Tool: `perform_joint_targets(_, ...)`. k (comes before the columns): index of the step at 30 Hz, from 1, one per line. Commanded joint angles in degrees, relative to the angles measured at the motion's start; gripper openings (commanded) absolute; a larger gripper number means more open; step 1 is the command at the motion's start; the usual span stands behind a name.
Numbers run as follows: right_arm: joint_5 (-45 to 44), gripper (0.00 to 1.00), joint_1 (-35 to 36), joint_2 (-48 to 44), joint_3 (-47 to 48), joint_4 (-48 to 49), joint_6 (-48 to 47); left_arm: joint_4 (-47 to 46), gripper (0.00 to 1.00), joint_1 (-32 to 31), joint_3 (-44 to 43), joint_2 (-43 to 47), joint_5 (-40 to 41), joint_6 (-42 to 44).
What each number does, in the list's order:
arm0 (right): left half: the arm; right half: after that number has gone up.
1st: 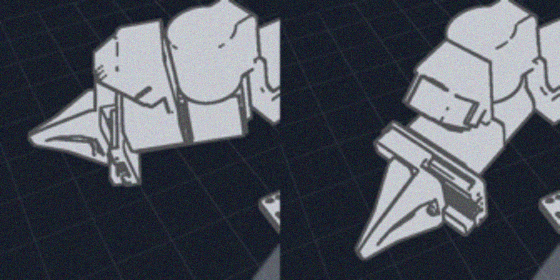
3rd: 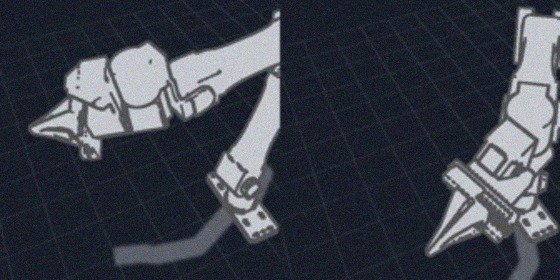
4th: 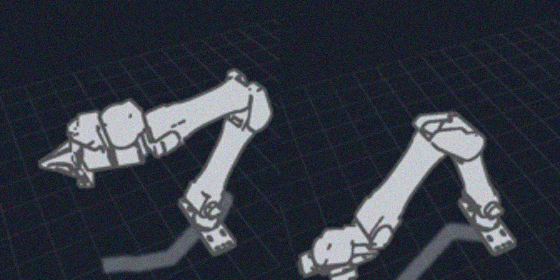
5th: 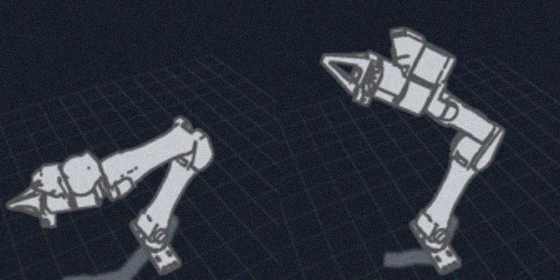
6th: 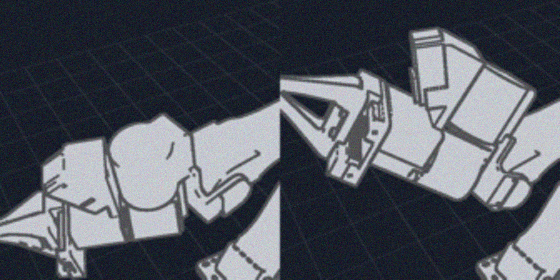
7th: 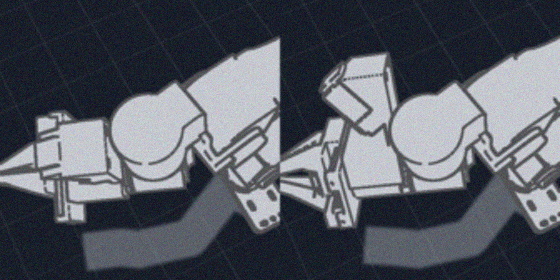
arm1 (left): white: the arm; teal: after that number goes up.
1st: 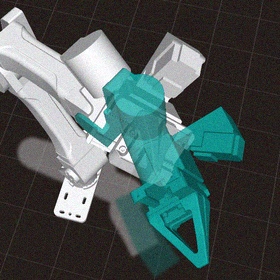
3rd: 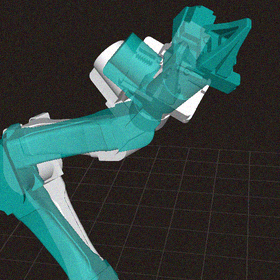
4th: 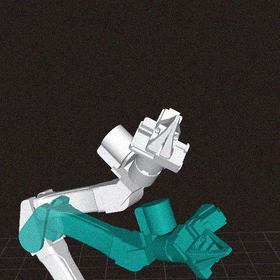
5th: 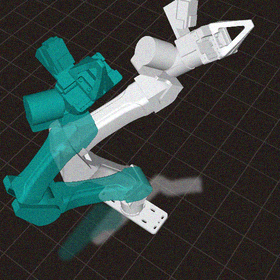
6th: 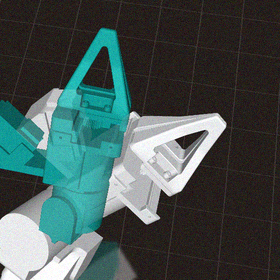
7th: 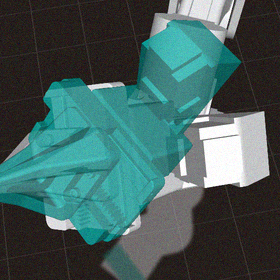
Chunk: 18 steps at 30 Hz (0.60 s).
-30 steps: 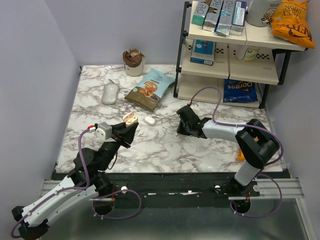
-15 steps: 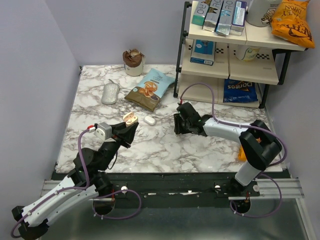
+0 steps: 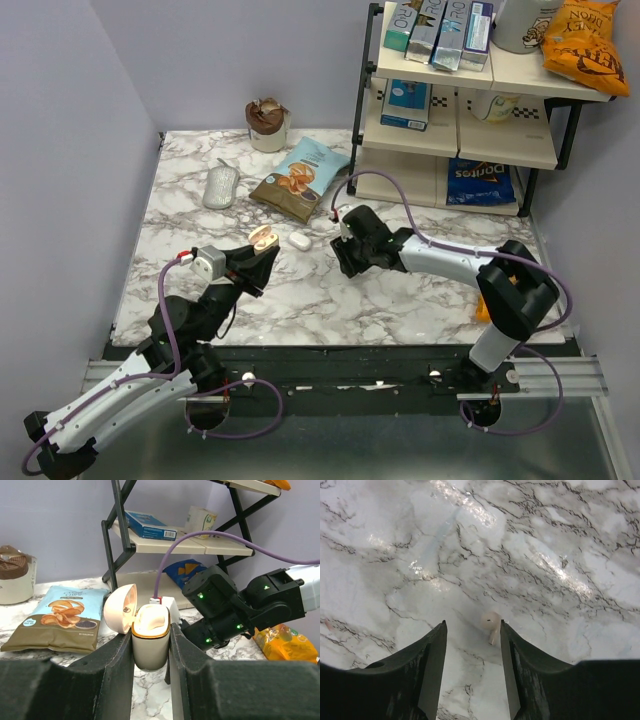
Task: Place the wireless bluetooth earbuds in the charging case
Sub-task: Adjust the earbud at the center of the board.
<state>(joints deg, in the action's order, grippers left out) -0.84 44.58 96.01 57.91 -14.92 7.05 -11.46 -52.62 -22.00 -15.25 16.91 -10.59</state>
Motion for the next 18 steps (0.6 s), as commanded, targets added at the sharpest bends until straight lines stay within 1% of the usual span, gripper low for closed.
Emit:
perform_joint_targets(1,-3.02,0.57,1.12,3.57,3.6,-3.09,-3.62,-1.63,0.0,-0.2,0.46,-0.05,-1.35,-0.4)
perform_joint_targets(3,-4.25,0.59,1.04,5.49,4.58,-3.97,-3.97,-1.63,0.0,-0.2,0.46,0.04,-1.35,-0.4)
perform_joint_targets(7,-6.71,0.6,1.13,6.3,4.76,-4.51,-3.45,-1.37,0.0,-0.2,0.38,0.48,-1.17,-0.4)
perform_joint_targets(13,-7.6,0.59,1.13,7.79,4.49,-4.42,-3.36,-1.46,0.0,-0.2,0.47,0.48,-1.17,-0.4)
perform_joint_targets(18,-6.98,0.57,1.04,8.58,3.18,-4.16,-2.92,-1.02,0.0,-0.2,0.46,0.83,-1.17,-0.22)
